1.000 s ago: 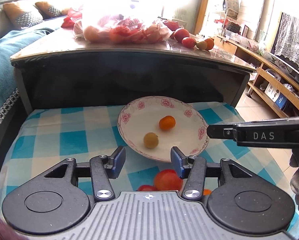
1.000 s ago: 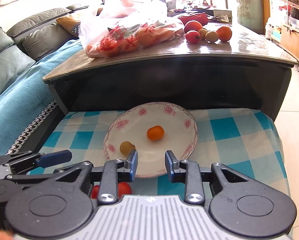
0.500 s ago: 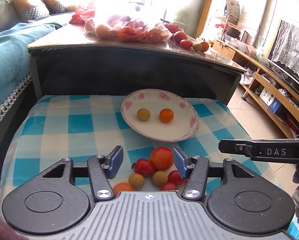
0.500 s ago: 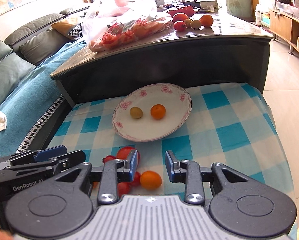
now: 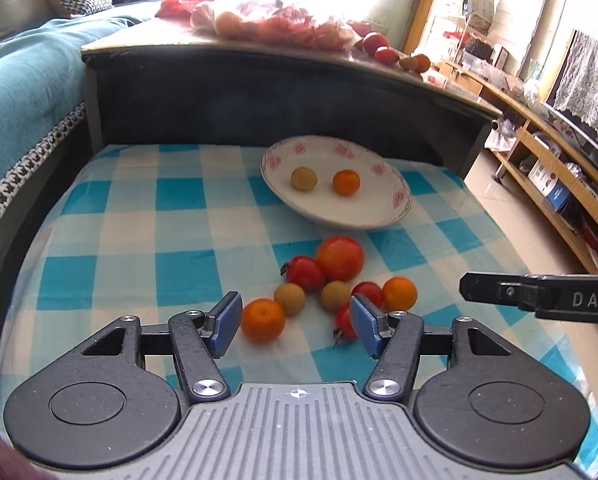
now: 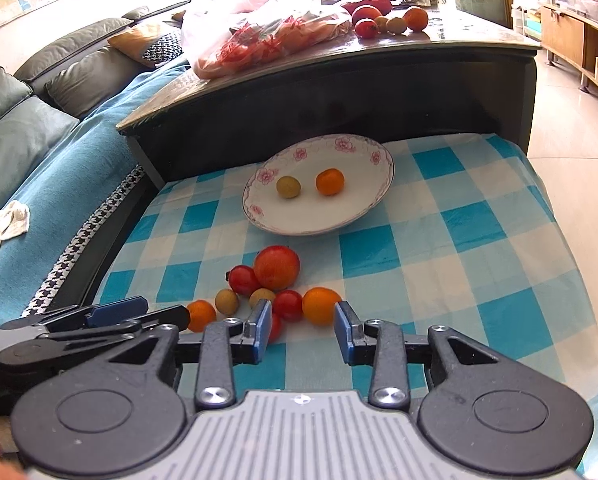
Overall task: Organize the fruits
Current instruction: 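Move both tools back to the fruit cluster and close the left tool on a mandarin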
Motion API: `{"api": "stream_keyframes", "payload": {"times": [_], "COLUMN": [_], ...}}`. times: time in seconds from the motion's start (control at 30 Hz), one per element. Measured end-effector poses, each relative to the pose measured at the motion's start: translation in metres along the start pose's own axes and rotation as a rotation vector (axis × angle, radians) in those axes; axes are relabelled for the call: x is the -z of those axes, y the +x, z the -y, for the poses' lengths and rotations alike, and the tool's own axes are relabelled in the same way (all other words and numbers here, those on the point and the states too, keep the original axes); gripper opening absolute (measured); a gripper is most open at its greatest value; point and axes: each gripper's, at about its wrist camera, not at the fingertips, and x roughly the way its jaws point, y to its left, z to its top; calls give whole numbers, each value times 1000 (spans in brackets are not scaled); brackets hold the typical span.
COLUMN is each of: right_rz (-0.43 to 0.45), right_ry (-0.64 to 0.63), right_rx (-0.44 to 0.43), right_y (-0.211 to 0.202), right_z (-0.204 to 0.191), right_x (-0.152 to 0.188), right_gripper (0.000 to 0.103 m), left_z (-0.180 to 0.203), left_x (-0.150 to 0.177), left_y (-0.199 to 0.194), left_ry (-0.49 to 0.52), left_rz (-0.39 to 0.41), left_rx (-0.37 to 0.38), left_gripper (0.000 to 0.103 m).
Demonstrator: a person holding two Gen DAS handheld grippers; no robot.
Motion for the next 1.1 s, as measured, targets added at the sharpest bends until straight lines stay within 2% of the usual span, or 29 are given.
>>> {"api": "stream_keyframes", "payload": {"times": [0.17, 0.4, 0.67, 0.77, 0.97, 1.1], "right_rz": [-22, -43, -63, -69, -81, -80], "right_ry": [-17, -10, -2, 0, 2, 5], "right_rx": [-5, -2, -7, -13, -15, -7], "right_y": [7, 16, 22, 24, 30, 33], "right_z": [-1, 5, 10, 10, 11, 16], "right_x": [4, 6, 8, 8, 6, 5], "right_gripper": [38, 39, 41, 41, 42, 42], "left_z": [-3, 6, 3, 2, -1, -5], "left_x": [8, 16, 18, 17, 17, 17], "left_y": [7, 17, 34, 38, 49, 52], "left_ry": [19, 130, 151, 152, 153, 126], "left_rz": [-16, -11, -19, -14, -50, -54], "left_rx": [-25, -54, -43, -41, -57, -55], "left_gripper": [67, 70, 70, 66, 49, 47]}}
